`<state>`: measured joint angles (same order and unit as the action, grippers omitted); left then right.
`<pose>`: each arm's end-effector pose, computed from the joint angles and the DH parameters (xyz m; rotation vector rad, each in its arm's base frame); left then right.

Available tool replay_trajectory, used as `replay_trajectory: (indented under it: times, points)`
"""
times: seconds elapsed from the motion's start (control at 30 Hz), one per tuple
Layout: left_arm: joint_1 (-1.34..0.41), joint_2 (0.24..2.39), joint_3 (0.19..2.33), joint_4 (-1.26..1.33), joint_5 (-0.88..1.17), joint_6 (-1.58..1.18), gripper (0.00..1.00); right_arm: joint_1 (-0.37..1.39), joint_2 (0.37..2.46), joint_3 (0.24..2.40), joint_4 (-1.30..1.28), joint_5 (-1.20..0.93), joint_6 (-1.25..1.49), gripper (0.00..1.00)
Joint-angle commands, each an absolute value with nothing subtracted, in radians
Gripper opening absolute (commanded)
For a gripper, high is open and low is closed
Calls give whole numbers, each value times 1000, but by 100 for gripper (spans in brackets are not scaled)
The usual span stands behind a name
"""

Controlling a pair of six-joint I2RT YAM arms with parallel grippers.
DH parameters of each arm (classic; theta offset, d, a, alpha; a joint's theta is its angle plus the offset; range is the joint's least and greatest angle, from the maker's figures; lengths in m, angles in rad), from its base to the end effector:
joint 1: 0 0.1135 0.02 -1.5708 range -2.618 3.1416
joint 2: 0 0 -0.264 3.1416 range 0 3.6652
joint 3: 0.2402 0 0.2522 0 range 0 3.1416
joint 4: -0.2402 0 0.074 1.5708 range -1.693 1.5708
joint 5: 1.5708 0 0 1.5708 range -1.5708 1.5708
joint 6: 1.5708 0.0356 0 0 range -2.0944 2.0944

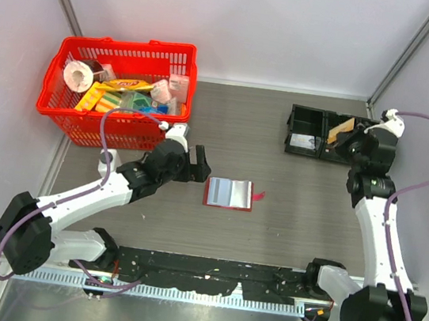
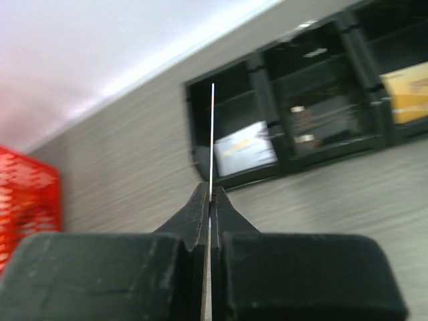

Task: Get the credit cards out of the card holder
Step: Place the credit card in the storage box.

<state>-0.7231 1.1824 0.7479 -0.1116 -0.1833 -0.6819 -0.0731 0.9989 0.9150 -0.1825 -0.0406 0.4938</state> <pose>0.1997 -0.1676 0.2525 -0.0675 2.1732 -0.6368 0.2314 -0.0155 0.3459 0.4898 1.7838 0.3317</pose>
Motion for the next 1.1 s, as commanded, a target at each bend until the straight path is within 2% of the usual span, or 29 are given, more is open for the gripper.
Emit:
replay_trajectory:
  times: [0.0,0.17,0.27,0.43,0.67,1.07]
  points:
    - [-718,1141,752,-225,-205,-640,100,-135,1117,1003,-250,181,321,1]
    - [-719,1100,730,-250,-253,-591,100,-202,1271,1034,-174,296,238,1]
    - [-718,1071,724,-268,-276,-562,100,-256,1337,1035,-88,279,206,1]
    - [-718,1068,730,-288,-307,-528,100,-379,1460,1062,42,170,189,1]
    - [-718,1098,759,-288,-316,-506,100,-500,1632,1112,167,-110,205,1]
    - [-718,1149,793,-288,-279,-509,100,-526,1842,1155,281,-360,383,1]
